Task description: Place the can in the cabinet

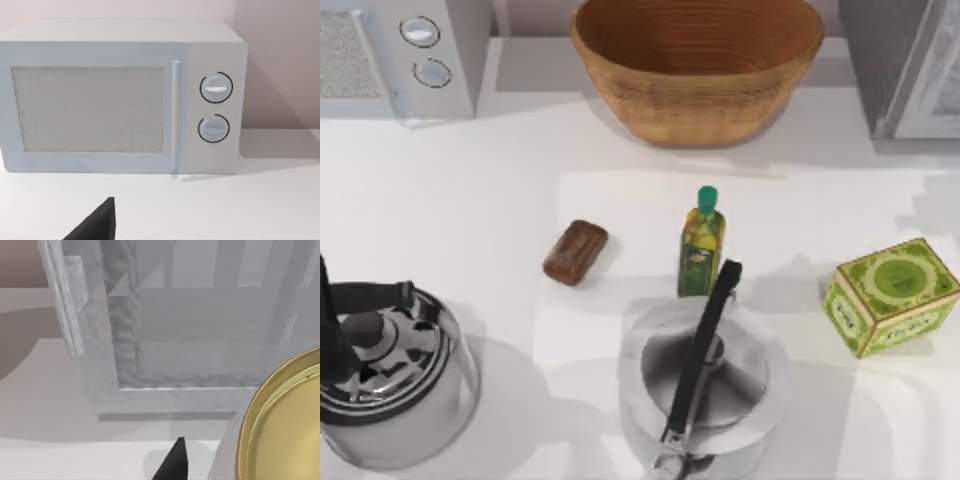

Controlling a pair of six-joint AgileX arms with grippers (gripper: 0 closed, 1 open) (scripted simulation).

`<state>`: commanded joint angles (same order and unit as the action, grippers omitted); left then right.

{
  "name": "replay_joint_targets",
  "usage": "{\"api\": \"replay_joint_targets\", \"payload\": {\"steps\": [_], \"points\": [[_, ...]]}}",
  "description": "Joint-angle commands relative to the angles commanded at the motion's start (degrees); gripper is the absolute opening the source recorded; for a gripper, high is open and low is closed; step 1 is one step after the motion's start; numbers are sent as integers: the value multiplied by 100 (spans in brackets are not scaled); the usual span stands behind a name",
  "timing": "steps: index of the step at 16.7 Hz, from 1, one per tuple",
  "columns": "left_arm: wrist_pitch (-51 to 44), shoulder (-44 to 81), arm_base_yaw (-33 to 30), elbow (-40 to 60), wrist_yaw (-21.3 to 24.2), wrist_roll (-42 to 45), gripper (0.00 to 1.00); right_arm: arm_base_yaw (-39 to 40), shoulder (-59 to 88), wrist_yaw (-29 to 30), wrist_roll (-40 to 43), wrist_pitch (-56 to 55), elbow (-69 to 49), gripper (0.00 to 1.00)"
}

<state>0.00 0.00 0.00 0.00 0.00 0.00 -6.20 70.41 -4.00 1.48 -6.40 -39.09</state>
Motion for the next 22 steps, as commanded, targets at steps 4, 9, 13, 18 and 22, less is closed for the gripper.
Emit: {"api": "replay_joint_targets", "payload": {"steps": [4, 9, 13, 18, 22], "points": [[0, 0, 0, 0, 0, 0, 100, 104, -1567, 111, -45, 148, 841, 0], [0, 0, 0, 0, 0, 0, 100, 310, -3940, 237, -86, 378, 2141, 0], [0, 0, 0, 0, 0, 0, 100, 478, -5679, 326, -114, 531, 3112, 0], [0, 0, 0, 0, 0, 0, 100, 608, -6943, 394, -145, 632, 3849, 0], [0, 0, 0, 0, 0, 0, 100, 619, -7040, 400, -148, 640, 3909, 0]]}}
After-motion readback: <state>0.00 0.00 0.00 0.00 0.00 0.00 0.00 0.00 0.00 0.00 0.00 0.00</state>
